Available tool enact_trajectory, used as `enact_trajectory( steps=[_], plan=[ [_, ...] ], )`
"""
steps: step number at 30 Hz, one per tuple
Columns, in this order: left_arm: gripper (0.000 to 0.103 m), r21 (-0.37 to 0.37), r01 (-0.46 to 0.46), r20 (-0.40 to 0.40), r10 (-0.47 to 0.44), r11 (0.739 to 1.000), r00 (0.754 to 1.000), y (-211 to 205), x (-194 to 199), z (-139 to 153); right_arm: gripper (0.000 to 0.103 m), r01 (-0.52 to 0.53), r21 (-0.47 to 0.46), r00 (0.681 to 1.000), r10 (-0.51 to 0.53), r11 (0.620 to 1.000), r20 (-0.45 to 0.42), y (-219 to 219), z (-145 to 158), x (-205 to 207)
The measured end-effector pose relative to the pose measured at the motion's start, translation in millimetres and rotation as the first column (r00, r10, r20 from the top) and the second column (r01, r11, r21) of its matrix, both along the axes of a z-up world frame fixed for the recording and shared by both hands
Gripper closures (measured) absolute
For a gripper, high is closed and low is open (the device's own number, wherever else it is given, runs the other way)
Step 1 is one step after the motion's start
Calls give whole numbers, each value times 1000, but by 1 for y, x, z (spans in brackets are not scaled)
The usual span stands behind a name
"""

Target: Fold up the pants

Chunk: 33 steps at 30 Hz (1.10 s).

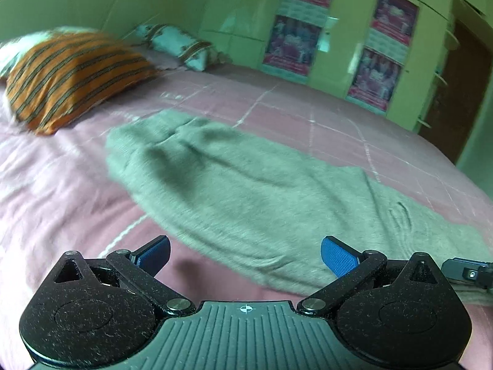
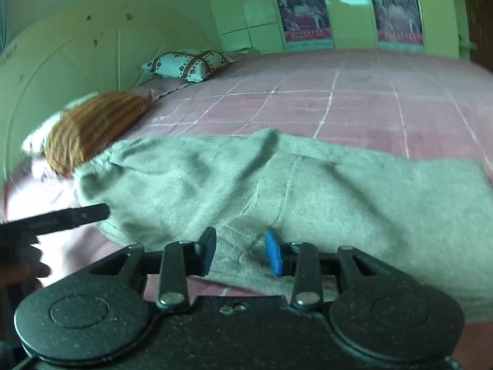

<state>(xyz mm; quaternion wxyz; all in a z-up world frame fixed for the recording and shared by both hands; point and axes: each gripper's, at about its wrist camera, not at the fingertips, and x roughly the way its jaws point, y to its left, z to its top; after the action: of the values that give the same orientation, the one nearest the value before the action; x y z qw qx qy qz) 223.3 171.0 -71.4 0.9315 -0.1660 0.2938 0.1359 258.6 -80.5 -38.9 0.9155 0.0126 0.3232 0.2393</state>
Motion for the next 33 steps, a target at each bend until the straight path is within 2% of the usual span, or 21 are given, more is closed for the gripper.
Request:
enact_trajectory(
  steps=[2, 5, 7, 8, 9, 12, 14, 15, 16, 17, 19, 21, 22, 23, 24, 25, 26, 29, 33],
  plan=[
    [0, -42, -30, 12, 30, 999, 999, 11, -4, 0, 70, -5, -36, 1000, 6, 999, 23, 7, -4, 1],
    [0, -68, -56, 11, 57, 996, 998, 19, -8, -4, 70, -30, -107, 999, 29, 994, -18, 21, -18, 13],
    [0, -82, -64, 3, 64, 995, 998, 22, -6, -7, 82, -45, -150, 999, 48, 988, 18, 26, -20, 10],
    [0, -87, -66, 2, 67, 994, 998, 23, -5, -8, 99, -49, -135, 999, 51, 990, 12, 24, -18, 9],
    [0, -89, -67, 4, 68, 994, 998, 23, -4, -9, 100, -37, -110, 999, 39, 993, 16, 22, -12, 7],
    [0, -89, -67, -3, 67, 994, 998, 23, 0, -13, 100, -44, -54, 995, 48, 998, 84, 20, 8, -5],
    [0, -89, -65, -11, 64, 994, 998, 23, 0, -13, 100, -64, -57, 998, 65, 996, 15, 25, -4, 3],
    [0, -93, -65, -11, 65, 994, 998, 23, 1, -14, 97, -86, -78, 996, 83, 993, -35, 29, -15, 8],
    [0, -96, -65, -9, 64, 993, 998, 23, -1, -13, 96, -113, -107, 993, 108, 988, -49, 33, -25, 9],
    [0, -106, -67, -6, 66, 992, 998, 24, -2, -13, 95, -122, -133, 992, 120, 984, -25, 36, -25, 6],
    [0, -133, -75, 4, 76, 988, 997, 29, -6, -13, 85, -117, -126, 993, 116, 985, -13, 37, -10, 2],
    [0, -168, -96, 15, 100, 981, 995, 35, -8, -12, 86, -125, -34, 990, 127, 992, 54, 25, 7, -13],
    [0, -179, -104, 17, 109, 978, 994, 39, -8, -12, 85, -117, -20, 991, 118, 993, 64, 21, 10, -17],
    [0, -181, -113, 13, 117, 977, 993, 45, -5, -12, 84, -95, -49, 995, 96, 994, 26, 18, 4, -15],
    [0, -181, -124, 0, 126, 976, 992, 52, -1, -12, 84, -83, -103, 995, 75, 991, -72, 18, -10, -6],
    [0, -193, -133, -12, 133, 972, 991, 60, 3, -11, 86, -66, -132, 993, 53, 989, -102, 15, -19, -2],
    [0, -211, -137, -13, 137, 968, 990, 68, 5, -11, 88, -57, -96, 995, 49, 994, -82, 8, -16, -5],
    [0, -327, -137, -11, 141, 935, 990, 103, 18, -19, 81, -10, 20, 999, 11, 1000, -51, -8, 1, -16],
    [0, -399, -106, 23, 126, 911, 992, 137, 41, -38, 76, 75, 64, 997, -73, 995, -33, -19, 4, -24]
  ],
)
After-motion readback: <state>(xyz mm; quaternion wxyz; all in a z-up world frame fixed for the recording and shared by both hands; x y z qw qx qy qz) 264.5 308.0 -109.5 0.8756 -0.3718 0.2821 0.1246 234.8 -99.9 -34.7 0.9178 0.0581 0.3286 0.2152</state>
